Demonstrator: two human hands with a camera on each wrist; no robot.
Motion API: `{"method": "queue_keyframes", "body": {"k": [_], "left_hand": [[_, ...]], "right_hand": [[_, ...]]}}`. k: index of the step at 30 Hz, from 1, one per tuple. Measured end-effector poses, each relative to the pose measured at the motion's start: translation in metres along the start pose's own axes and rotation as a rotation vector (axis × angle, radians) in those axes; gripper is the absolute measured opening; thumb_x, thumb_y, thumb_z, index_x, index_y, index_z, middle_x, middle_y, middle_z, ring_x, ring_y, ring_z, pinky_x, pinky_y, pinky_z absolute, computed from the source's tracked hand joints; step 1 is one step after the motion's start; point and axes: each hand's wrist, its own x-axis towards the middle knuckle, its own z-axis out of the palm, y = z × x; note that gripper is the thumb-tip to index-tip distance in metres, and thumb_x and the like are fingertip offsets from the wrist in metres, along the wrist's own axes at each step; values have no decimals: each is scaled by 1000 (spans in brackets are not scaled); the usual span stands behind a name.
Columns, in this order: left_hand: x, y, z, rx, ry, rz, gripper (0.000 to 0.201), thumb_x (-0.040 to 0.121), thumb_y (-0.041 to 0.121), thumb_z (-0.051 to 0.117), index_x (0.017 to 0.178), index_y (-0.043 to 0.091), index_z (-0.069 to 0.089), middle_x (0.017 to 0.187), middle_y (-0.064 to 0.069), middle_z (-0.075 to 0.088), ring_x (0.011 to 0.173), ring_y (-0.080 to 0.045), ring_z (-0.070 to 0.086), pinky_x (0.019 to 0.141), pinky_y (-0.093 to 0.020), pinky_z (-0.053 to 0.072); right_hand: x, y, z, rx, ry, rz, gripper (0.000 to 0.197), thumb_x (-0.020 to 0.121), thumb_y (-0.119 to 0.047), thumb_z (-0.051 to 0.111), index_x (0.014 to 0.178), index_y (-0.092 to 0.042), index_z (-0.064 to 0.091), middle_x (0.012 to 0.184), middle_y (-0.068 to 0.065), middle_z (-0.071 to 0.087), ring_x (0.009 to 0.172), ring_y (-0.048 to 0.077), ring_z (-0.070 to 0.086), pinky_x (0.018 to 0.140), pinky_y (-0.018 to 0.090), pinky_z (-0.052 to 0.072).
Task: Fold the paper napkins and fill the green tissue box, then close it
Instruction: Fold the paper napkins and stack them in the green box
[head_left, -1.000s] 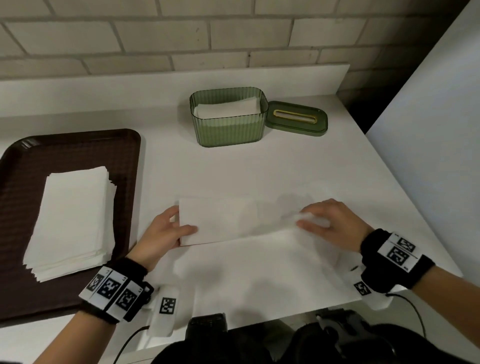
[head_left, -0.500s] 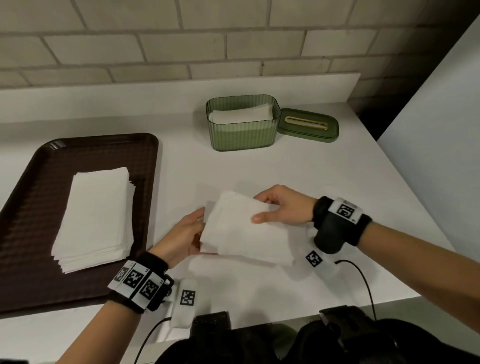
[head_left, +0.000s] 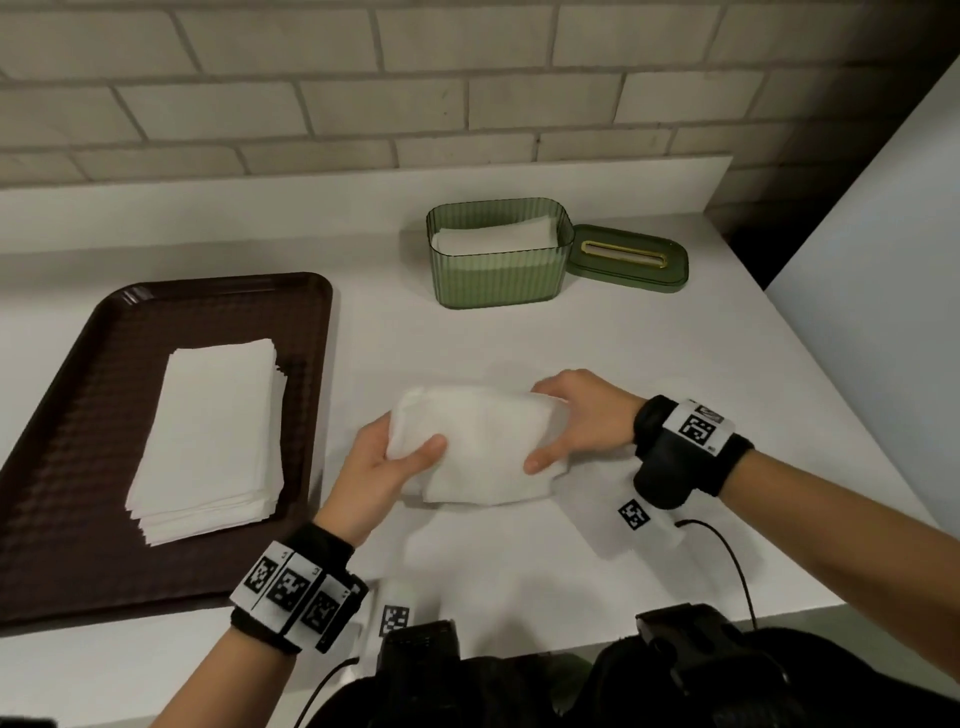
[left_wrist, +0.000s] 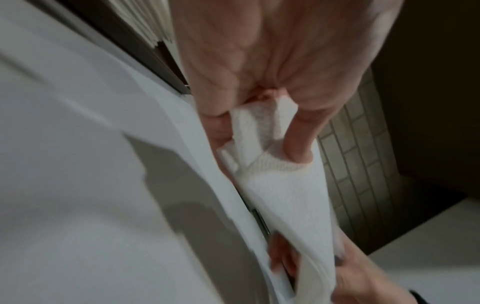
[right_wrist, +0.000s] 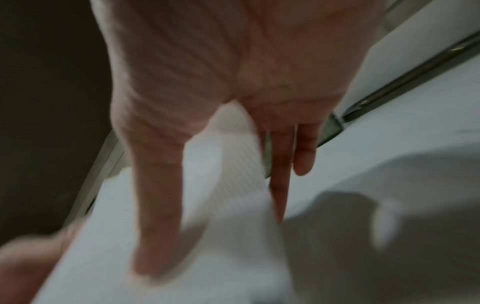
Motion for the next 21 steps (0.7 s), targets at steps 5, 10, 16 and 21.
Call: {"method": "queue_keyframes", "body": {"k": [5,10,16,21], "left_hand": [[-2,1,-1,35,42,46,37,68,16,83,101,7,68,99,-5,75,91,-23,71,67,-40,61],[4,-11,18,106,101,92,46,55,11,93,72,-8,55,67,-15,57,61,-21,53,53,-38,45],[6,-13,25,85,56,121,39,55,2,91,76,2,59,84,-1,68,76,-15,62,60,-39,52],[6,-15,26,188,-59,46,43,59,-11,83,89,11,61,79,8,60,69,-8,56,51,-31,50]], "right_hand": [[-28,10,3,587,221,-66,35,66,-4,86,98,-2,73,99,5,76,92,18,72,85,30,57],[-35,9,40,607,252,-69,30,61,-9,91,69,-23,66,68,-2,59,65,16,57,59,31,50],[-36,28,51,390,390,-1,51,43,-47,92,80,-33,60,90,-2,57,94,14,55,80,25,44],[-35,40,67,536,346,91,84,39,-37,93,114,-18,60,111,4,64,102,16,63,89,32,52]]}}
